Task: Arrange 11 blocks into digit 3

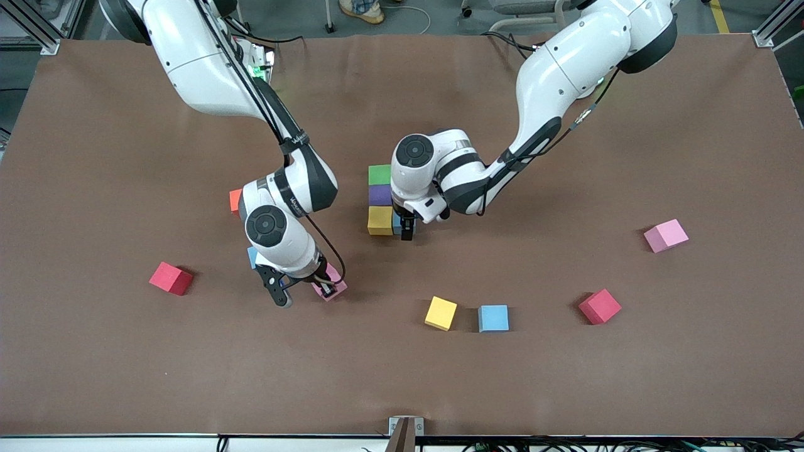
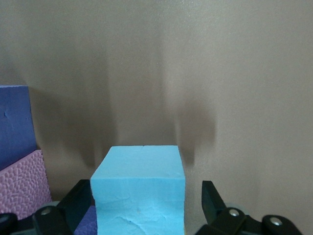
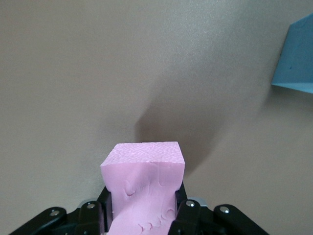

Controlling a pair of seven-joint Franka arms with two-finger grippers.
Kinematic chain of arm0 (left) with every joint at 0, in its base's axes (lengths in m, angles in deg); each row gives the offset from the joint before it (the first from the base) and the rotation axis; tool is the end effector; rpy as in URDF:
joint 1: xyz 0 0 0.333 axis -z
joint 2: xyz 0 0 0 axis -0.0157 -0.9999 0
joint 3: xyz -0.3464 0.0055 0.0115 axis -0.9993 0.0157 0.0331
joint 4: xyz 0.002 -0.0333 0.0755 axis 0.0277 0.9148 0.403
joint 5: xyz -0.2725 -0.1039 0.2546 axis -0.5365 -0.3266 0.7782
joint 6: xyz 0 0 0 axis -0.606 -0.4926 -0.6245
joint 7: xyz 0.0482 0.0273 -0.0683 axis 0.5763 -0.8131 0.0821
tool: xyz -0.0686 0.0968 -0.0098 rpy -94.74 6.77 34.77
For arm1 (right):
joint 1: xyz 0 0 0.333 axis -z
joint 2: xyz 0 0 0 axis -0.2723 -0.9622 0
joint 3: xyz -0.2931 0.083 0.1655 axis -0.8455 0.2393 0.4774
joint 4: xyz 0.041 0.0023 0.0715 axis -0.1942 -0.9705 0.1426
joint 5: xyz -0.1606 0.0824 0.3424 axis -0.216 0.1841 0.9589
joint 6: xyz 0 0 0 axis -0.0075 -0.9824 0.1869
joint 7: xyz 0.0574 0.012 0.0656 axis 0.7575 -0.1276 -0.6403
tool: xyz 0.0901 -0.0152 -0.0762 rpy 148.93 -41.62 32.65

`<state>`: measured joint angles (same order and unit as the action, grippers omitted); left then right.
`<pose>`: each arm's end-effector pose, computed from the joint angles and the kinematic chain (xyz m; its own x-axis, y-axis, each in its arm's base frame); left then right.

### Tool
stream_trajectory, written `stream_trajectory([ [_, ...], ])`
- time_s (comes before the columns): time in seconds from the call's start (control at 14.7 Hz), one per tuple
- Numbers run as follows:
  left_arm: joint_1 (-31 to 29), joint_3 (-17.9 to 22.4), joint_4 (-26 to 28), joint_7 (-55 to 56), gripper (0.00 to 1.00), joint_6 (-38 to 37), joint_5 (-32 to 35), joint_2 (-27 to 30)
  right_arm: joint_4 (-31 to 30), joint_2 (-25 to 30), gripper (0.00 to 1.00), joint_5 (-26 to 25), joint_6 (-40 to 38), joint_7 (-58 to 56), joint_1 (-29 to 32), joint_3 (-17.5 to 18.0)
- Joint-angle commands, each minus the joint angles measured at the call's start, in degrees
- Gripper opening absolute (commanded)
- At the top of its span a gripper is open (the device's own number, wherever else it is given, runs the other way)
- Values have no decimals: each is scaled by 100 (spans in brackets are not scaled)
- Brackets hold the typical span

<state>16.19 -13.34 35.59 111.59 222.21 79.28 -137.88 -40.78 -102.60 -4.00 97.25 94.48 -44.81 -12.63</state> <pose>0.4865 -0.5208 0.2087 0.0223 0.9968 -0.0766 0.9996 -0.0209 0.0183 0.6581 0.3287 0.2583 0.5542 -0.8315 -0.0383 -0.8299 -0.5484 -0.1023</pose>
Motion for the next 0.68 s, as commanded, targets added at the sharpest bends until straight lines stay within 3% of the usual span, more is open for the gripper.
stream_trajectory([
  [0.0, -4, 38, 52, 361, 100, -30, 191, 169, 67, 7, 0, 70, -112, 148, -26, 4],
  [0.34, -101, -208, 140, 239, 100, -627, 191, 634, 58, 15, 0, 70, -113, 797, -237, -5],
  [0.61, -820, -585, 299, -481, 100, -725, 182, 1031, 41, -11, 0, 70, -130, 1368, -466, 4],
])
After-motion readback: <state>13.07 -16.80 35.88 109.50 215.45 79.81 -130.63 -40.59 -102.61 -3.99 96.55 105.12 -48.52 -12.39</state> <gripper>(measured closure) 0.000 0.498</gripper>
